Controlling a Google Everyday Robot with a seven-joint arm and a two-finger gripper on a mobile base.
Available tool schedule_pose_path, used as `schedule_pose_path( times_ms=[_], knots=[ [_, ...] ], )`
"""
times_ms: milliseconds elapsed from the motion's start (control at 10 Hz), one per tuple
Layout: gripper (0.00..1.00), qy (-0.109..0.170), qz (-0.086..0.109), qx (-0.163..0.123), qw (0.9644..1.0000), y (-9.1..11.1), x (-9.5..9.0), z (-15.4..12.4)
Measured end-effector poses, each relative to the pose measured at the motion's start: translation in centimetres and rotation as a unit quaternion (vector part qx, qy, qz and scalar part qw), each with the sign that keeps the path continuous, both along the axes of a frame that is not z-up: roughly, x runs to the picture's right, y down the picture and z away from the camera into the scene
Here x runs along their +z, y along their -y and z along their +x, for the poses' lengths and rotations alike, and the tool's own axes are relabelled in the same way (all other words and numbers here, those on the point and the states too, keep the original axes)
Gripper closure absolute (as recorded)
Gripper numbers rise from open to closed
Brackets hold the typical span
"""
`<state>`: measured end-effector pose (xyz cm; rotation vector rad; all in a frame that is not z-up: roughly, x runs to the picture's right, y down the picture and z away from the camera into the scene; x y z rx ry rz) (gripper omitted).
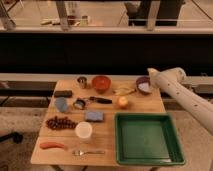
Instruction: Wipe purple bowl with towel
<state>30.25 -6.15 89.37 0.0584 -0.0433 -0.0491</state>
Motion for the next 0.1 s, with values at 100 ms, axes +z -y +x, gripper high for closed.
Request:
schedule_pose_path(
  times_ms=[100],
  knots=[
    [0.2,0.0,0.005,0.003,1.0,0.07,-0.44,0.19]
  ],
)
